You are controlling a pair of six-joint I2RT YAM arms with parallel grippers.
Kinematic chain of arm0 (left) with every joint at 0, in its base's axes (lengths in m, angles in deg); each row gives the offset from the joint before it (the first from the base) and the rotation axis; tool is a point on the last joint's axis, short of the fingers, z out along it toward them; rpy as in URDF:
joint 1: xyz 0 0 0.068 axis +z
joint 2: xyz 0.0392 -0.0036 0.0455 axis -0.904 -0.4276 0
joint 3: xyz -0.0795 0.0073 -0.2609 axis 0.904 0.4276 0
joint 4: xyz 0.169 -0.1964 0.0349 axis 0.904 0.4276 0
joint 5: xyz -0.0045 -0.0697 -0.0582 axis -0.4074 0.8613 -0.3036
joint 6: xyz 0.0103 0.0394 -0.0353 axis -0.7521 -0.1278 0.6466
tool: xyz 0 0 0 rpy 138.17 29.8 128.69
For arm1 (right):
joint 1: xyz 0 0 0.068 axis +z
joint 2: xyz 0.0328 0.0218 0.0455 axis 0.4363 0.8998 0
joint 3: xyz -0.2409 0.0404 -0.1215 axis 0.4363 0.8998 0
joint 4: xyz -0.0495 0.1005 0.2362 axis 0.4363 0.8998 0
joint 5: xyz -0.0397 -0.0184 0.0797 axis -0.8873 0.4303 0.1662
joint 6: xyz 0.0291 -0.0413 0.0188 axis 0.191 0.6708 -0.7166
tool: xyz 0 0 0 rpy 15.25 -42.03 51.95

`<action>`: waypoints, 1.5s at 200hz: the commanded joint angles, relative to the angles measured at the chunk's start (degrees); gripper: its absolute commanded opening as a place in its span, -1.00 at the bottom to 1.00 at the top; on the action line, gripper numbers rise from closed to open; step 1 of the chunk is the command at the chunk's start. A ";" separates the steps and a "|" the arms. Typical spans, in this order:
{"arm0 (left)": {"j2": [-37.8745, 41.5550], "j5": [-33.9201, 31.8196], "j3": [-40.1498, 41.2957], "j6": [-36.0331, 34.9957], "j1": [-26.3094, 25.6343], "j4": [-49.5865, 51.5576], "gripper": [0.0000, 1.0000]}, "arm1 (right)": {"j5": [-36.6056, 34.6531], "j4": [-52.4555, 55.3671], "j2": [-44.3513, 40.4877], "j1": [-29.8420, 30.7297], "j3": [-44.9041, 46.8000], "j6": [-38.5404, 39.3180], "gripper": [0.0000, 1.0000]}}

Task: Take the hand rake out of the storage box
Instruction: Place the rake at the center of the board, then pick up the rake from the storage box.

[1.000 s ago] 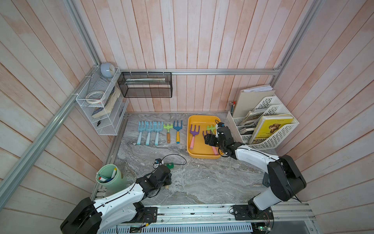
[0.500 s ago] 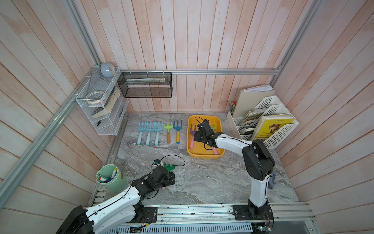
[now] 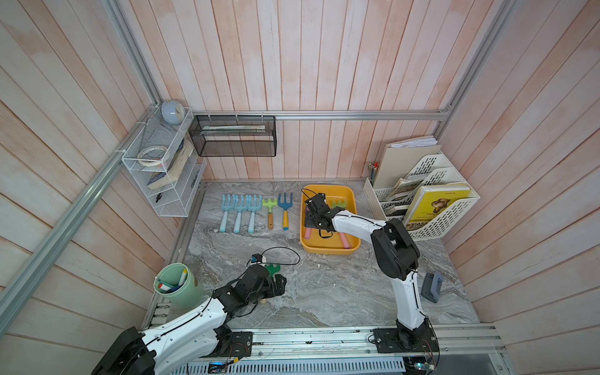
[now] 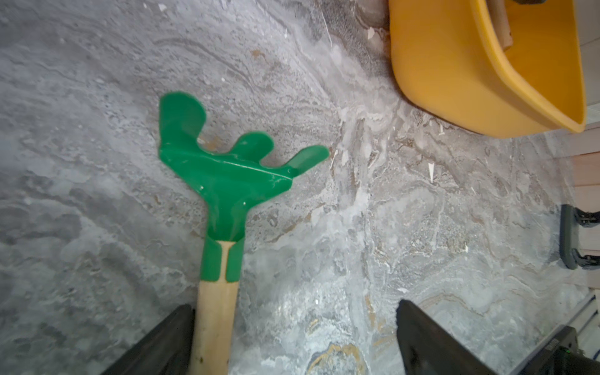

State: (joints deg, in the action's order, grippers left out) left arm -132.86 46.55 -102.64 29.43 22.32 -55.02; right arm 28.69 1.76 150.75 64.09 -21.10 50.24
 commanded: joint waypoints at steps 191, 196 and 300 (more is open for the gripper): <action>-3.42 3.31 -10.73 -15.56 17.41 -2.94 1.00 | 1.65 3.71 2.11 0.96 -2.12 -1.13 -1.00; -2.76 2.76 -10.31 -15.44 17.45 -3.12 1.00 | 1.34 3.78 1.07 0.95 -1.49 -1.22 -1.00; 4.50 -9.10 -7.02 -14.64 17.94 -0.51 1.00 | -14.82 12.67 -31.64 22.80 16.80 -15.08 -1.00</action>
State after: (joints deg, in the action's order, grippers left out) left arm -125.60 40.41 -109.33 15.50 39.93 -56.77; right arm 19.38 8.73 122.88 78.99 -11.09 43.82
